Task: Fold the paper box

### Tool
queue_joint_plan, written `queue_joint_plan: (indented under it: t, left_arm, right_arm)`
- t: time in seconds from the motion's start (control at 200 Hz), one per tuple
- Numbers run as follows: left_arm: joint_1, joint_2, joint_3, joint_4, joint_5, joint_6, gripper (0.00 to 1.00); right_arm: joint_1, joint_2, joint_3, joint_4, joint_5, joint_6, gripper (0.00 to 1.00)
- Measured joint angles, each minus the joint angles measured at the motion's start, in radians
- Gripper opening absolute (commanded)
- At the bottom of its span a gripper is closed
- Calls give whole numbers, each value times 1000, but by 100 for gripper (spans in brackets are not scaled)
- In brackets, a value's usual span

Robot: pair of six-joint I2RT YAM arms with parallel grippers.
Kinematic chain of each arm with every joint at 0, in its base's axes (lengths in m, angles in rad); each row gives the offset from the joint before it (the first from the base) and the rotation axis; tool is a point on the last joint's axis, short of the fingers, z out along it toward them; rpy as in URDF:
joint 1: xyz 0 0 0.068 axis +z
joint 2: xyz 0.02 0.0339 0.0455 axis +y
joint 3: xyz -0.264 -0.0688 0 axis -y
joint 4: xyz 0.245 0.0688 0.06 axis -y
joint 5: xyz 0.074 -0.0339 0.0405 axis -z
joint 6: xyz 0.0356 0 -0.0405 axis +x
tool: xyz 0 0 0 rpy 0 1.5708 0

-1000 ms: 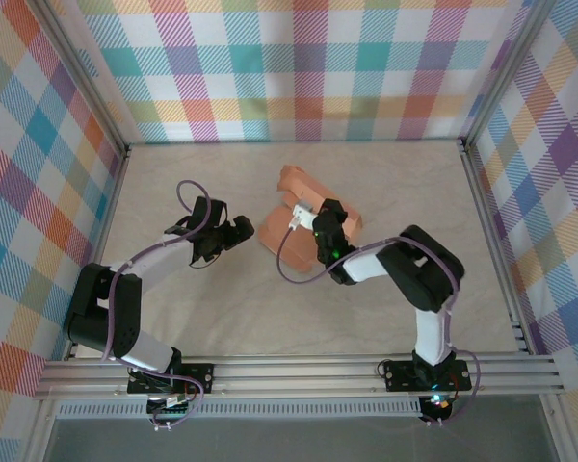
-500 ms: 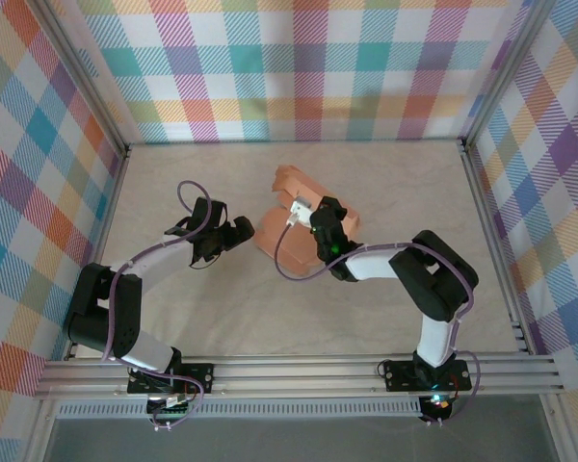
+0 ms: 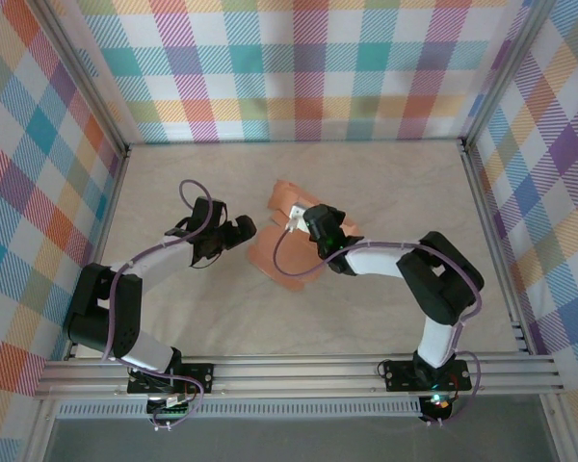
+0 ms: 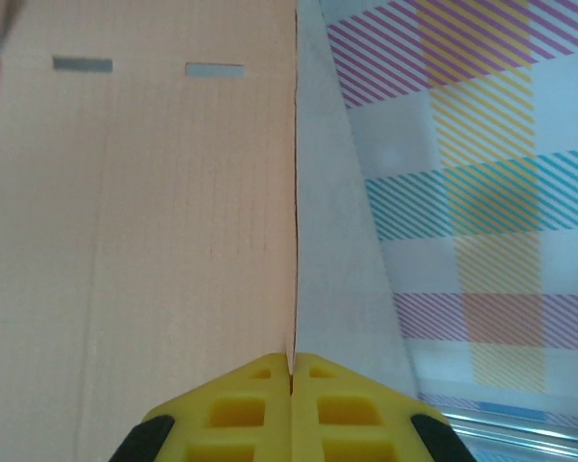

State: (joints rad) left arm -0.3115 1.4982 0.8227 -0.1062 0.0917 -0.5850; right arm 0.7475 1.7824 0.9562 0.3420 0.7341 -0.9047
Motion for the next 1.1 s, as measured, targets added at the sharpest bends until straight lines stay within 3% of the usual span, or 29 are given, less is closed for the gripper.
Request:
queue_joint_plan:
  t: [0.25,0.47,0.63,0.855,1.1]
  left_arm:
    - [0,10,44,108,43,161,99]
    - [-1,114,254,152,151,328,82]
    - [-1,245,405,129,213,373,78]
    - [-23,350,489,48,251,354,77]
    - [-80,423,618,-21,266,308,66]
  right_arm:
    - [-6,-22,84,-262,-98,132,0]
    - [-14,-22,84,-359,-127,157,0]
    - [-14,-22,80,-320,-111,134,0]
    - [-14,-22,45,-201,-68,61,0]
    - [-3,-23,31,-138,-31,2,0]
